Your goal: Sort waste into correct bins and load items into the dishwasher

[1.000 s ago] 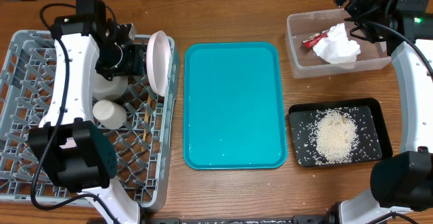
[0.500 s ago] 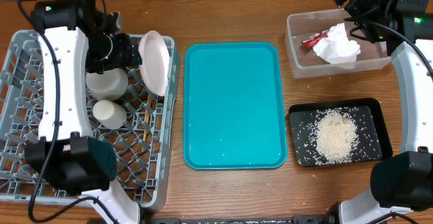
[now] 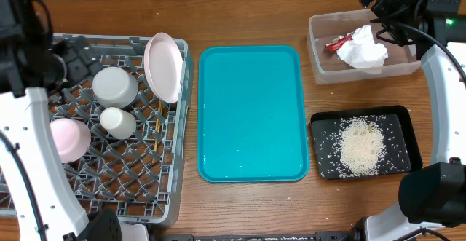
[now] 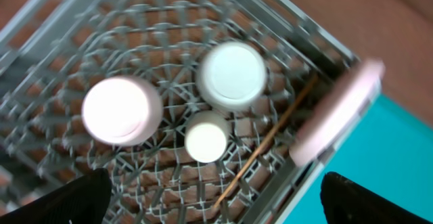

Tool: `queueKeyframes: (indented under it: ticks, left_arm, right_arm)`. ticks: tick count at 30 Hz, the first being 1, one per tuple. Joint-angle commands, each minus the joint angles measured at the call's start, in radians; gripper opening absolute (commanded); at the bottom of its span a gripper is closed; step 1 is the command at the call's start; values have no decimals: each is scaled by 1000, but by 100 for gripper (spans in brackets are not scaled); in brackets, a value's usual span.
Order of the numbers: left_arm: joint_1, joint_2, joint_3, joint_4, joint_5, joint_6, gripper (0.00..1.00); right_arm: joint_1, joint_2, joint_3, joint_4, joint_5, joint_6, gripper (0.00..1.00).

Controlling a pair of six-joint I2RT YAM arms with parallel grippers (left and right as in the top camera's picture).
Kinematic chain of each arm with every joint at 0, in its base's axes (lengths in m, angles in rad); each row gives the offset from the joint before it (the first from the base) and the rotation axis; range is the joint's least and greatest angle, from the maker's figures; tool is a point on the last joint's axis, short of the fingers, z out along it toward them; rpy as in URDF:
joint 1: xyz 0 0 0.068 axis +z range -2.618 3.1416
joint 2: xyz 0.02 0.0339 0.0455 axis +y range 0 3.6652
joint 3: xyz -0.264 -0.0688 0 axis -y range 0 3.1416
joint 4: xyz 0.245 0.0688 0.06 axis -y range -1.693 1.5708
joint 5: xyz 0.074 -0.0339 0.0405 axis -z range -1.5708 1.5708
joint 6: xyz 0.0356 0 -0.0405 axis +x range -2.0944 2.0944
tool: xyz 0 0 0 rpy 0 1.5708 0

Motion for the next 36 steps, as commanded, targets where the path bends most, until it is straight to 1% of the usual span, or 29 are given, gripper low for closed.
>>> queueKeyframes:
  ticks: [1,6,7,15,19,22,25,28,32,36]
  left_arm:
    - [36,-4,13,2,-98,-236,100]
    - [67,12,12,24,-92,-343,100]
    - [67,17,12,26,-91,-350,100]
    - [68,86,12,45,-91,-353,100]
    - [86,121,12,47,-90,-410,100]
    - [101,142,12,47,-87,-418,100]
    - [103,149,12,45,-87,-416,100]
    - [103,149,12,46,-88,-416,100]
    - [103,149,12,45,-87,-416,100]
    - [102,149,12,45,-87,-416,100]
  right_arm:
    - [2,-6,13,4,9,-8,100]
    - [2,-6,13,4,9,-8,100]
    - [2,-6,13,4,9,-8,100]
    - [2,-6,13,4,9,-8,100]
    - [2,-6,13,4,9,-8,100]
    - [2,-6,13,6,-2,-7,100]
    - [3,-6,13,3,-40,14,100]
    - [2,-9,13,-32,-150,14,100]
    - [2,-10,13,-58,-300,-58,100]
    - [2,-31,13,-139,-303,-148,100]
